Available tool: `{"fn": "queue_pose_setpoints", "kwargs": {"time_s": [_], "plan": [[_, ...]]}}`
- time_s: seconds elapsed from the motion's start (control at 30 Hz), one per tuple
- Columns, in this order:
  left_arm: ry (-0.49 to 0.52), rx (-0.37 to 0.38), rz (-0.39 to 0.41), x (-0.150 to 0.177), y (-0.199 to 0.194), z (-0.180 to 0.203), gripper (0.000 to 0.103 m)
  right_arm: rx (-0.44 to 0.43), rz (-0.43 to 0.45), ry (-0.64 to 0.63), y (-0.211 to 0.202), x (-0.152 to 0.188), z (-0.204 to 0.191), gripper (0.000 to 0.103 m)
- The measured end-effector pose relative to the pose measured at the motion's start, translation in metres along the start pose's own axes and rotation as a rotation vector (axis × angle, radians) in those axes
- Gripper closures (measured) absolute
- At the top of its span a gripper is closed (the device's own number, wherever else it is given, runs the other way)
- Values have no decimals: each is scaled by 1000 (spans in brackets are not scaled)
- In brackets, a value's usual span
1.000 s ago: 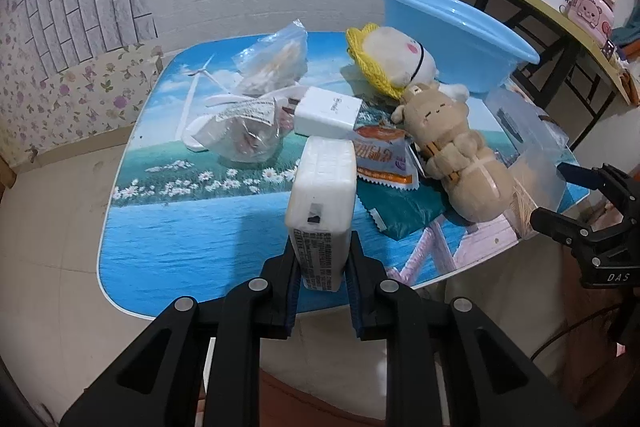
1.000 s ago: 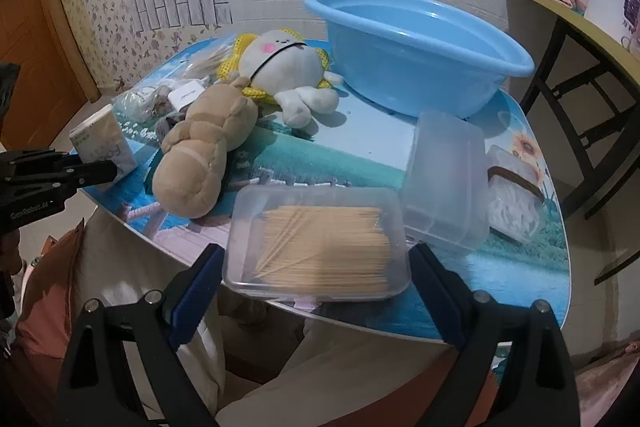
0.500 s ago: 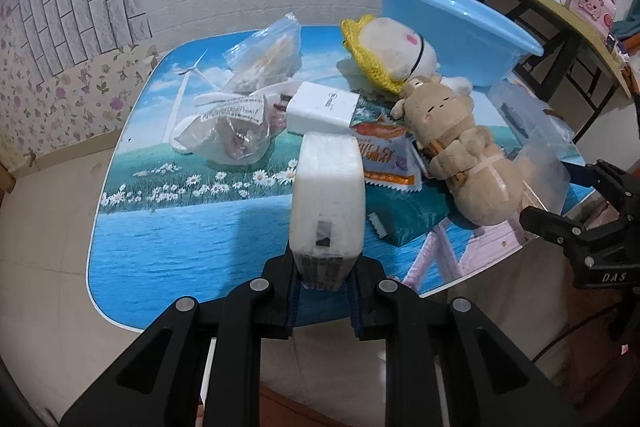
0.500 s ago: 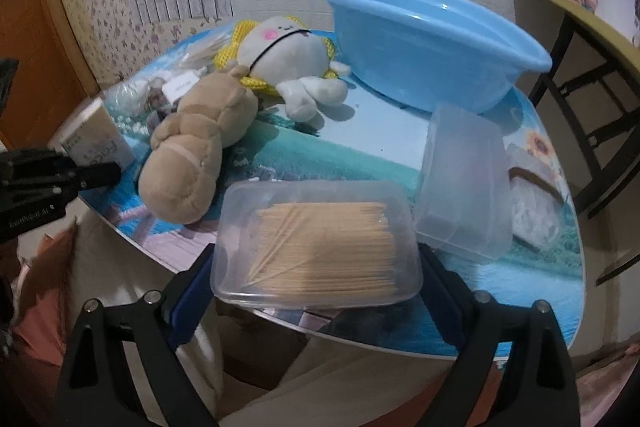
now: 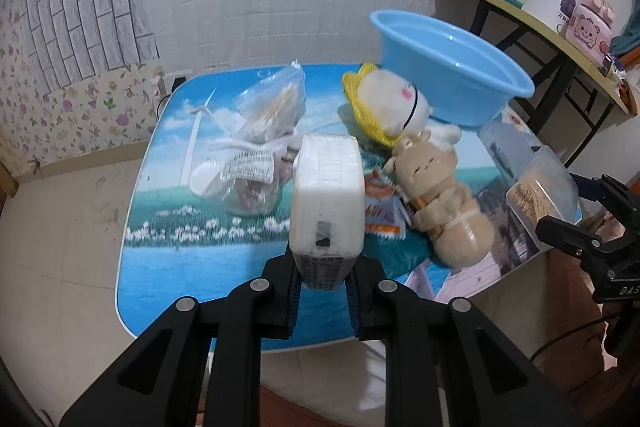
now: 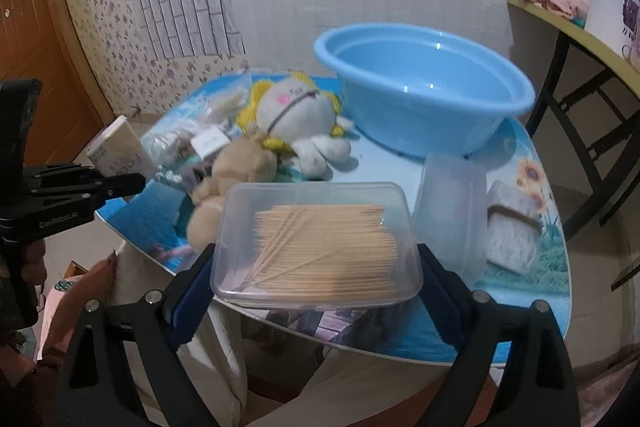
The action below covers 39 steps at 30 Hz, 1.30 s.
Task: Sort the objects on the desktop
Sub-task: 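Carry the tissue pack and toothpick box over the blue basin and release both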
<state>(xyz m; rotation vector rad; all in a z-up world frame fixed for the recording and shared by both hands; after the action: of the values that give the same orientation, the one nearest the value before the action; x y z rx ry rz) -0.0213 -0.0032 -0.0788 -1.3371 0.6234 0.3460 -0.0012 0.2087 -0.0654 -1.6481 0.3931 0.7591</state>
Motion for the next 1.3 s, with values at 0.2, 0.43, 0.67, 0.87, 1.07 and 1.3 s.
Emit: {"fn": "queue_pose_setpoints", "kwargs": {"time_s": [0.2, 0.43, 0.67, 0.87, 1.07, 1.3], "plan": [[-6, 18, 34, -27, -13, 8, 85, -13, 24, 0, -13, -24, 3, 10], [16, 22, 85, -70, -22, 23, 85, -32, 95, -15, -28, -58, 14, 10], [66, 50, 86, -110, -9, 49, 85, -41, 127, 27, -26, -86, 43, 10], [111, 106, 62, -134, 16, 83, 85, -17, 112, 63, -13, -98, 74, 10], [144, 135, 29, -147, 42, 108, 85, -4, 92, 87, 0, -103, 99, 10], [178, 158, 13, -160, 64, 128, 85, -2, 78, 94, 13, -109, 108, 10]]}}
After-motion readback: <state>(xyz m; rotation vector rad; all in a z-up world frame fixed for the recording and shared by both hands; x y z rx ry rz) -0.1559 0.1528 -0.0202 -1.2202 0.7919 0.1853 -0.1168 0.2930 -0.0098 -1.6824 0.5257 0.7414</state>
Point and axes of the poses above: each gripper's, at about its wrist camera, not at the fingertips, and y roughly the way its jaws point, z to its right, x to its underside, the point moved 4 cm from there along y, roughly the way its jaws point, and after that the axes turned 1 degree about x, right-handed, at the moved point
